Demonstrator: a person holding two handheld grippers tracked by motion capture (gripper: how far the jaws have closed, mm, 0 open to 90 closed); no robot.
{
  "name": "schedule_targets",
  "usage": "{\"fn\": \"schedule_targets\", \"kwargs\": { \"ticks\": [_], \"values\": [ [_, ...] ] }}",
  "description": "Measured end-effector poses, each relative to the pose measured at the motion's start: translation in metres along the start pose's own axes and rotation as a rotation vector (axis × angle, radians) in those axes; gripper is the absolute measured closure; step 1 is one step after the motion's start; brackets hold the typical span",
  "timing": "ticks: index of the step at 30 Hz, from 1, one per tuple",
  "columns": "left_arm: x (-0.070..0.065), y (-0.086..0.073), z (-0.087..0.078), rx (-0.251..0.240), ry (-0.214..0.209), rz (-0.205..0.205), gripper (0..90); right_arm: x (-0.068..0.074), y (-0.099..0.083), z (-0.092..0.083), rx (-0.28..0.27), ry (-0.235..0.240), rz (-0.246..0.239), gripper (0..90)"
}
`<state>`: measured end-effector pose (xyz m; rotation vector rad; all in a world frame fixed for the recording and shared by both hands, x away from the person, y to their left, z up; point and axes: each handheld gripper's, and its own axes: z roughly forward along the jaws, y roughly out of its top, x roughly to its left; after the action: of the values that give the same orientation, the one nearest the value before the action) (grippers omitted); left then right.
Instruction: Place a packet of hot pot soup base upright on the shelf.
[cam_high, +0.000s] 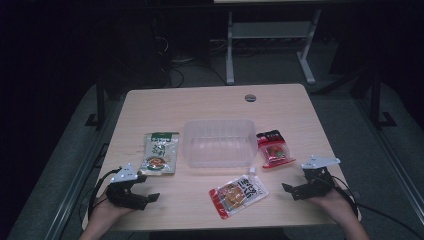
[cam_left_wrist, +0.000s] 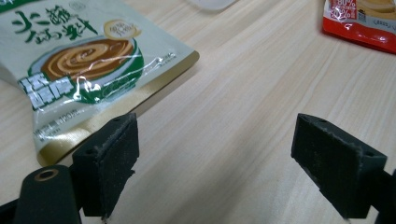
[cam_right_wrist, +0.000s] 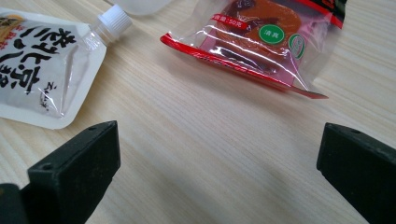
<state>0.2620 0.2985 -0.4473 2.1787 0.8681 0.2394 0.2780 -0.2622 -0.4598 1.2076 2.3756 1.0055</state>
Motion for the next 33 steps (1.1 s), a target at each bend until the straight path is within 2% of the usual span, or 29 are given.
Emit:
{"fn": "schedule_targets", "kwargs": {
  "ticks": [2,8,11,12,14,16,19,20,21,22,24,25,26,27,28,30,33],
  "values": [
    [0.001,0.0,0.0,0.016,-0.004,-0.002,14.8,-0.001,0.0,-0.001,0.001,0.001,0.005,0.0],
    [0.001,-0.001,0.001,0.014,-0.004,-0.017,14.8,-0.002,0.001,-0.004,0.001,0.0,0.012,0.9],
    [0.001,-0.001,0.001,0.012,-0.008,-0.024,14.8,-0.003,0.003,-0.008,-0.004,0.012,0.026,7.5],
    [0.0,-0.001,0.002,0.012,-0.009,-0.028,14.9,-0.004,0.005,-0.011,-0.007,0.012,0.028,14.5],
    [0.0,-0.001,0.002,0.014,-0.011,-0.031,14.9,-0.005,0.006,-0.012,-0.012,0.015,0.023,14.8],
    [0.0,-0.001,0.002,0.011,-0.011,-0.034,15.1,-0.005,0.011,-0.015,-0.015,0.008,0.033,23.8],
    [0.0,-0.002,0.003,0.018,-0.012,-0.048,15.1,-0.005,0.013,-0.016,-0.013,0.006,0.041,29.4],
    [0.001,-0.003,0.002,0.021,-0.012,-0.049,15.3,-0.007,0.018,-0.016,-0.015,0.009,0.036,39.9],
    [0.001,-0.003,0.002,0.02,-0.01,-0.046,15.3,-0.007,0.018,-0.016,-0.015,0.009,0.036,39.9],
    [0.001,-0.003,0.002,0.024,-0.01,-0.045,15.3,-0.008,0.019,-0.016,-0.02,0.007,0.034,45.2],
    [0.0,-0.004,0.0,0.029,-0.007,-0.05,15.4,-0.01,0.025,-0.016,-0.022,0.017,0.038,57.2],
    [-0.001,-0.004,0.0,0.025,-0.005,-0.055,15.3,-0.011,0.03,-0.016,-0.02,0.014,0.036,67.5],
    [-0.001,-0.004,-0.001,0.028,-0.004,-0.055,15.4,-0.012,0.032,-0.015,-0.021,0.016,0.036,71.3],
    [-0.001,-0.004,-0.001,0.025,-0.003,-0.055,15.4,-0.012,0.032,-0.015,-0.021,0.016,0.036,71.3],
    [0.0,-0.004,-0.002,0.03,-0.002,-0.052,15.4,-0.012,0.033,-0.015,-0.017,0.021,0.047,75.7],
    [0.001,-0.004,-0.001,0.028,-0.001,-0.05,15.6,-0.014,0.038,-0.015,-0.032,0.021,0.038,87.6],
    [0.001,-0.004,0.0,0.027,-0.004,-0.058,15.7,-0.018,0.044,-0.014,-0.045,0.019,0.027,89.7]
  ]
}}
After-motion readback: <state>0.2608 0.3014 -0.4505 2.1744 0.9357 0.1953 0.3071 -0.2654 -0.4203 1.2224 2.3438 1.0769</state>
